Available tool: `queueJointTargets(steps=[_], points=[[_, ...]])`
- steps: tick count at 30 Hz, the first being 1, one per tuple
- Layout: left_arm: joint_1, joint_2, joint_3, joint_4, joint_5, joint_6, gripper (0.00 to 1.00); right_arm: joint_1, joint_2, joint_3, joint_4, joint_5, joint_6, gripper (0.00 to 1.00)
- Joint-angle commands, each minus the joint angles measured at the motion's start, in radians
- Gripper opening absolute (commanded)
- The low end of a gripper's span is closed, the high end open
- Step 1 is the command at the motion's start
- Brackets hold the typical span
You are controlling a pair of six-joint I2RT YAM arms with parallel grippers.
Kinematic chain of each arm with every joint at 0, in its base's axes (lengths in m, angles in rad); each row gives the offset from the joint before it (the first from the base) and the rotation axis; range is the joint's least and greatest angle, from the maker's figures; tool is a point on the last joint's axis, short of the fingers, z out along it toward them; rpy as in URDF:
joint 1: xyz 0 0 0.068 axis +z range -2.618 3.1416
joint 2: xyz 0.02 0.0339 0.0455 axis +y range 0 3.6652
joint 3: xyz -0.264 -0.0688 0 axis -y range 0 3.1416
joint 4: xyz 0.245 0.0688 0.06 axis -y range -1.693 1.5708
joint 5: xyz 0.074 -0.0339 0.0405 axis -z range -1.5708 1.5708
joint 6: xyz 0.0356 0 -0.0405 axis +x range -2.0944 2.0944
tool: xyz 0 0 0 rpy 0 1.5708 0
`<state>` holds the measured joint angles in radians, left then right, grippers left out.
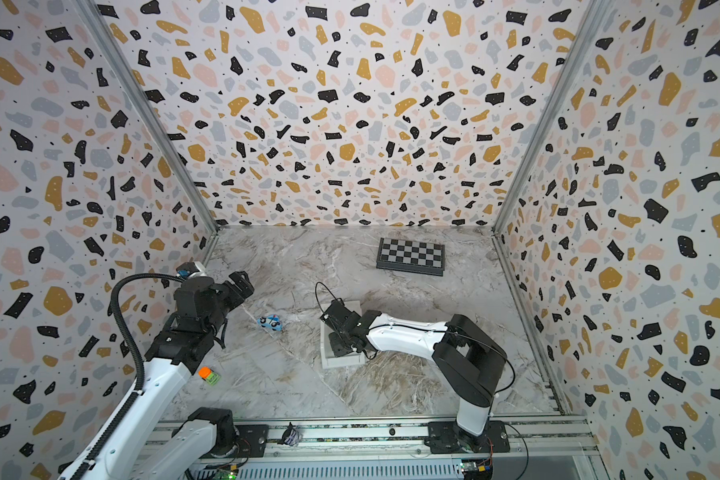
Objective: Put the screwdriver in the bin
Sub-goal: 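Lift the screwdriver and carry it with the right gripper over the white bin, then lower the screwdriver into the white bin and open the right gripper, then raise the right gripper out of the bin and draw it back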
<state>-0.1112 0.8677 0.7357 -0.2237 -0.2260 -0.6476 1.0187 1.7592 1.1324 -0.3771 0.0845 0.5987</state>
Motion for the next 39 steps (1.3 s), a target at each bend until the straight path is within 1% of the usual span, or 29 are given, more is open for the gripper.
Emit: queueJointTargets(steps=[1, 11, 17, 21, 27, 30, 39], points=[[0.008, -0.011, -0.007, 0.019, -0.004, 0.006, 1.0, 0.001, 0.009, 0.041, -0.035, 0.02, -0.008, 0.26], [0.008, -0.028, -0.003, 0.004, -0.018, 0.02, 1.0, 0.001, 0.007, 0.069, -0.064, 0.031, -0.019, 0.29], [0.008, -0.033, 0.0, 0.0, -0.022, 0.025, 1.0, -0.002, -0.054, 0.1, -0.086, 0.049, -0.027, 0.3], [0.008, -0.029, 0.004, -0.001, -0.025, 0.033, 1.0, -0.034, -0.103, 0.107, -0.101, 0.048, -0.041, 0.31], [0.008, -0.017, 0.018, -0.002, -0.035, 0.051, 1.0, -0.117, -0.211, 0.079, -0.125, 0.067, -0.067, 0.33], [0.008, -0.011, 0.028, -0.003, -0.036, 0.069, 1.0, -0.18, -0.274, 0.045, -0.127, 0.065, -0.084, 0.36], [0.009, -0.036, 0.025, 0.024, -0.044, 0.14, 1.0, -0.421, -0.476, -0.065, -0.151, 0.029, -0.135, 0.43]])
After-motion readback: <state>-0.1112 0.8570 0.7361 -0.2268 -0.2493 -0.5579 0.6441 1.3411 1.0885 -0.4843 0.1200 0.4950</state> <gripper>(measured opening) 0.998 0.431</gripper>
